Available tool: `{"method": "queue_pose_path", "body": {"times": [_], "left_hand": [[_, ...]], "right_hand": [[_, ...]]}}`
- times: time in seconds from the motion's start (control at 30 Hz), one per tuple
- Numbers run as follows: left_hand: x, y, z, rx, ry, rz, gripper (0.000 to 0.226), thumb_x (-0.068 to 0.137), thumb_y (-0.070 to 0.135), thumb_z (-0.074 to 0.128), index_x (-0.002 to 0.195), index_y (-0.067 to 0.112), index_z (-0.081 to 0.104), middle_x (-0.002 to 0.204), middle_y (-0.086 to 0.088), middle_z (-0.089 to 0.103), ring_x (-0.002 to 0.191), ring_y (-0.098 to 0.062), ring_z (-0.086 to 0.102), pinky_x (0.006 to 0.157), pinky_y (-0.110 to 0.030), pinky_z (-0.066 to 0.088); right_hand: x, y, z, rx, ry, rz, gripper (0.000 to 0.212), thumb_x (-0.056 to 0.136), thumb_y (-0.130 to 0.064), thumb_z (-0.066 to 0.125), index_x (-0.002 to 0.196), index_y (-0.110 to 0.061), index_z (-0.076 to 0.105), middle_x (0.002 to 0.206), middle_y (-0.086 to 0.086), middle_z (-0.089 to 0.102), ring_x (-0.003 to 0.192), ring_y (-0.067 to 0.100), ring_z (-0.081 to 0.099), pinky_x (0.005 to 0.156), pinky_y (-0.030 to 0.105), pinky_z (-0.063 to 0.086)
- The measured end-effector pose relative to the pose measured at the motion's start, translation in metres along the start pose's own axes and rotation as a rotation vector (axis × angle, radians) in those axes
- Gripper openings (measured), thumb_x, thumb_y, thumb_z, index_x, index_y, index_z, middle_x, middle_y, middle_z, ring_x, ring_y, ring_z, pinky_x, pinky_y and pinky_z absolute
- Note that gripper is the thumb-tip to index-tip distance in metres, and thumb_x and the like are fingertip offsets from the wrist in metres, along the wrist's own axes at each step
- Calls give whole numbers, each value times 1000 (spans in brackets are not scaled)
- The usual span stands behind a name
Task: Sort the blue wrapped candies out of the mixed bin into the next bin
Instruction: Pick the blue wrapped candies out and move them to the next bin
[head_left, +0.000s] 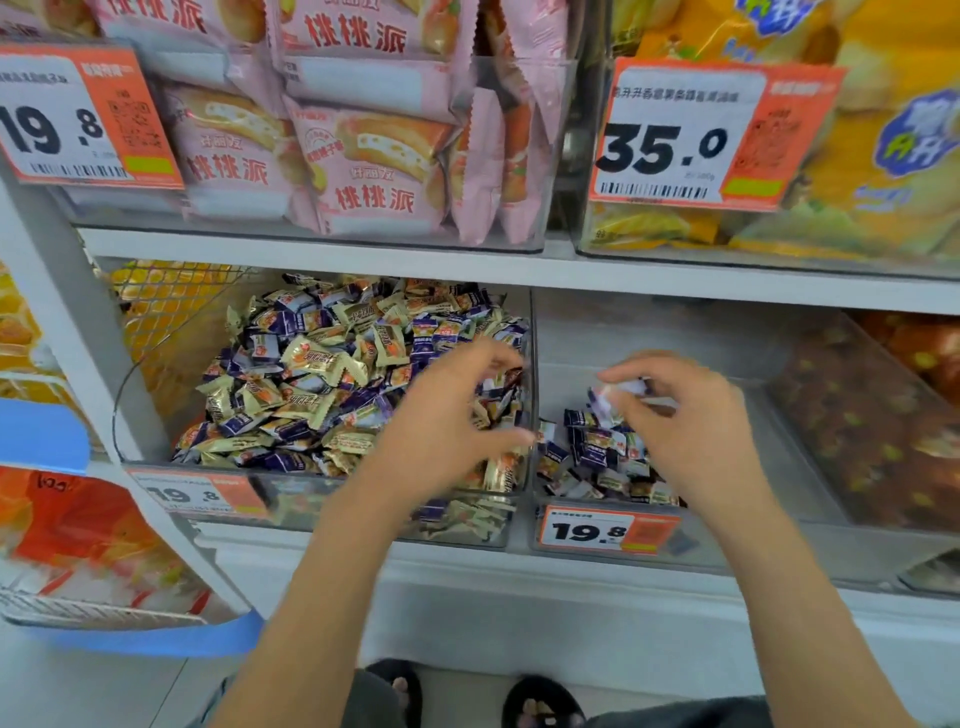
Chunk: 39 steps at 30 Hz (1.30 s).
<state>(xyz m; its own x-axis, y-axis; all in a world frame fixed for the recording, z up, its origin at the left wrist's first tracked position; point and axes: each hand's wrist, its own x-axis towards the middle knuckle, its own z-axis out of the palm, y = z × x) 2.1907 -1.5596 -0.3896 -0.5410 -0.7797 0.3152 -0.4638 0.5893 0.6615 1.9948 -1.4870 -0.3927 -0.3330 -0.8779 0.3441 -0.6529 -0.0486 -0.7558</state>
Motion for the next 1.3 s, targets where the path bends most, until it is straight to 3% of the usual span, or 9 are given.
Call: {"method": "queue_pose_path", "body": {"times": [0.07, 0.13, 0.2, 0.33, 0.6, 0.87, 1.1, 1.2, 1.3], "left_hand": [[-7, -22, -23, 24, -43, -136, 25, 68, 26, 79, 88, 26, 64, 86, 20, 65, 80, 7, 59, 81, -15, 51], [-18, -35, -38, 17, -189, -216, 11, 69, 21, 78, 74, 25, 68, 71, 13, 69, 66, 0, 63, 70, -20, 56], [-24, -40, -38, 21, -265, -197, 6, 72, 19, 77, 74, 23, 72, 71, 12, 71, 67, -2, 65, 69, -16, 53], [-27, -51, -41, 63, -214, -136, 6, 78, 16, 73, 78, 22, 74, 75, 13, 70, 70, 1, 63, 62, -6, 44], [-41, -77, -59, 99, -159, -107, 6, 81, 23, 71, 84, 24, 75, 90, 15, 70, 83, 4, 62, 76, -11, 47], [-52, -82, -63, 85, -210, -43, 15, 81, 20, 71, 95, 25, 75, 101, 13, 69, 99, 2, 58, 82, -10, 44], [-52, -85, -62, 82, -224, -5, 11, 82, 17, 70, 92, 17, 76, 97, 4, 70, 93, -2, 57, 81, -9, 40], [-51, -86, -62, 57, -221, 1, 11, 81, 15, 71, 90, 16, 76, 95, 3, 71, 93, -5, 59, 82, -13, 43], [-51, -87, -64, 31, -216, -16, 12, 80, 13, 72, 92, 16, 76, 96, 2, 71, 94, -7, 60, 85, -16, 43]], "right_hand": [[3, 8, -2, -311, -233, 22, 30, 86, -16, 66, 113, -28, 66, 129, -4, 59, 118, 10, 53, 93, 17, 38], [2, 1, 8, -305, -258, -71, 31, 88, -18, 64, 117, -28, 64, 140, -5, 48, 134, 11, 38, 108, 24, 29], [-1, -22, 21, -177, -161, -290, 23, 87, -19, 65, 108, -27, 69, 124, -10, 61, 119, 5, 52, 102, 20, 38], [-12, -57, 59, -236, -558, -419, 16, 91, -21, 59, 101, -26, 70, 94, -10, 69, 80, 4, 59, 78, 28, 50], [-6, -59, 97, -520, -747, -278, 30, 95, -36, 46, 104, -18, 68, 95, 1, 68, 84, 17, 60, 78, 39, 52], [4, -67, 97, -693, -896, -133, 68, 82, -44, 66, 141, -24, 39, 143, 1, 37, 129, 21, 39, 104, 35, 37], [-8, -65, 92, -541, -594, -222, 38, 78, -30, 74, 111, -25, 57, 117, -6, 47, 110, 13, 46, 92, 29, 41], [-13, -68, 102, -532, -733, -171, 33, 79, -25, 73, 109, -22, 59, 102, -3, 59, 93, 17, 56, 83, 34, 49], [-20, -65, 109, -602, -812, -145, 50, 79, -29, 73, 122, -19, 49, 112, 1, 58, 97, 20, 55, 82, 35, 48]]}}
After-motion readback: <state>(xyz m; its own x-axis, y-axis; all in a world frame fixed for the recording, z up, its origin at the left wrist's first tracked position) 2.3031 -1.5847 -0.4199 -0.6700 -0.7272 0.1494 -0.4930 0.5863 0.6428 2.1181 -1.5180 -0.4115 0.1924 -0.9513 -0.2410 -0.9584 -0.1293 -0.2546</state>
